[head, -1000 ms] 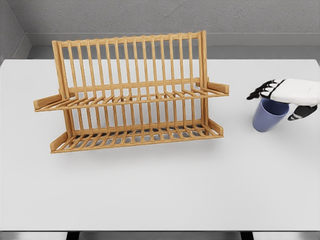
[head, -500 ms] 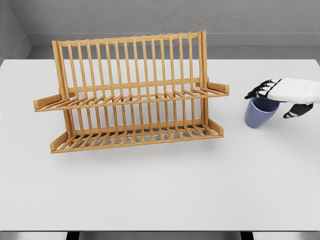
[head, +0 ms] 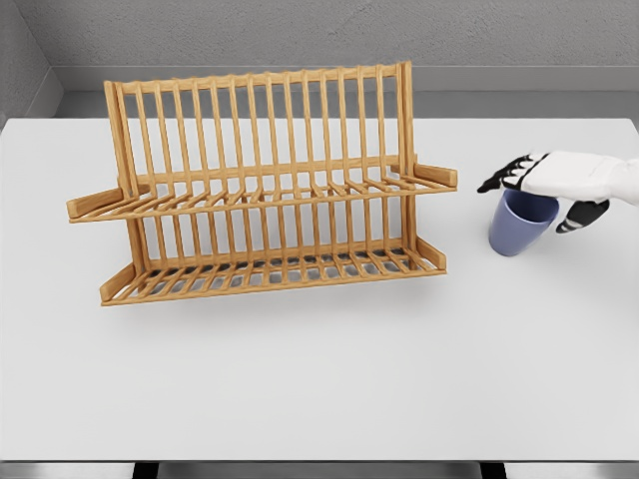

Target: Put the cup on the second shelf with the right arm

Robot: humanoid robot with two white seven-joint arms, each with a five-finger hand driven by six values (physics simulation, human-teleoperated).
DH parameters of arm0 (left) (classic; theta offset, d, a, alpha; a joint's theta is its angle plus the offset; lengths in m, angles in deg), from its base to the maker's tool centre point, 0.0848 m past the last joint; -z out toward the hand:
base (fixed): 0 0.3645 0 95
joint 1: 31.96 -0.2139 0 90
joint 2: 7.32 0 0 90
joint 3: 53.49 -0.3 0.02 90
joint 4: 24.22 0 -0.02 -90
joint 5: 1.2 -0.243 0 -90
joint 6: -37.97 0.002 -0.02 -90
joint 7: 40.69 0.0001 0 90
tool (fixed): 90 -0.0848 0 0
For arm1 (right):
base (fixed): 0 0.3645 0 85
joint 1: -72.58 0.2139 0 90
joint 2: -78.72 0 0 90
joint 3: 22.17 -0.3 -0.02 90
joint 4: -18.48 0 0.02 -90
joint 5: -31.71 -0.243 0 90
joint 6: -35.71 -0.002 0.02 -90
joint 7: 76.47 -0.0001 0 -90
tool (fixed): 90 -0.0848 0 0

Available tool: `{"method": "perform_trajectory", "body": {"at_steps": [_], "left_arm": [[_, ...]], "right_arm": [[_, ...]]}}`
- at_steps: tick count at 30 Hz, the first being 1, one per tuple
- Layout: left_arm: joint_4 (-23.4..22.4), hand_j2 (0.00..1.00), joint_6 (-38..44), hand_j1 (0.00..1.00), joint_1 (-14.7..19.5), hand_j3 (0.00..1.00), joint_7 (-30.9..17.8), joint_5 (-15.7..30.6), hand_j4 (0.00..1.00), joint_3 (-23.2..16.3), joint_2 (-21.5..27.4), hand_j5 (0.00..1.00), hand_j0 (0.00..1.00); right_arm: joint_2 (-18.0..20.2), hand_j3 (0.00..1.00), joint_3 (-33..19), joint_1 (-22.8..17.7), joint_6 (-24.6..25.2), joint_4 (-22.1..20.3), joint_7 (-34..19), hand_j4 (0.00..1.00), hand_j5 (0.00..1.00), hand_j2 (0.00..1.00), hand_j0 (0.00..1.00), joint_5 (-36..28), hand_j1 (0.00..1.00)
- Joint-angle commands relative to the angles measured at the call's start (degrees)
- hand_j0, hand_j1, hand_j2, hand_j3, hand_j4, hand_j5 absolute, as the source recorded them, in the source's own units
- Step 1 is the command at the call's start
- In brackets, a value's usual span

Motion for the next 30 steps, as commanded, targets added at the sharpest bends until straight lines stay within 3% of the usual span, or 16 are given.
{"method": "perform_trajectory", "body": {"at_steps": [1,7,8,9,30], "left_arm": [[0.0,1.00,0.0,1.00,0.0,1.00,0.0,0.0,1.00,0.0,0.0,1.00,1.00],[0.0,1.00,0.0,1.00,0.0,1.00,0.0,0.0,1.00,0.0,0.0,1.00,1.00],[0.0,1.00,0.0,1.00,0.0,1.00,0.0,0.0,1.00,0.0,0.0,1.00,1.00],[0.0,1.00,0.0,1.00,0.0,1.00,0.1,0.0,1.00,0.0,0.0,1.00,1.00],[0.0,1.00,0.0,1.00,0.0,1.00,0.0,0.0,1.00,0.0,0.0,1.00,1.00]], "right_arm": [[-0.2,1.00,0.7,0.0,0.1,0.6,0.0,1.00,1.00,1.00,1.00,-0.3,1.00],[-0.7,0.97,1.0,0.0,0.1,1.3,0.0,0.97,0.97,0.97,0.97,-0.3,0.97],[-0.6,0.82,1.0,0.0,0.1,1.3,0.0,0.82,0.82,0.82,0.82,-0.3,0.82],[-0.6,0.76,1.0,0.0,0.1,1.2,0.0,0.76,0.76,0.76,0.76,-0.3,0.76],[-0.3,0.71,0.3,2.4,0.1,0.5,0.0,0.71,0.71,0.71,0.71,-0.4,0.71]]}}
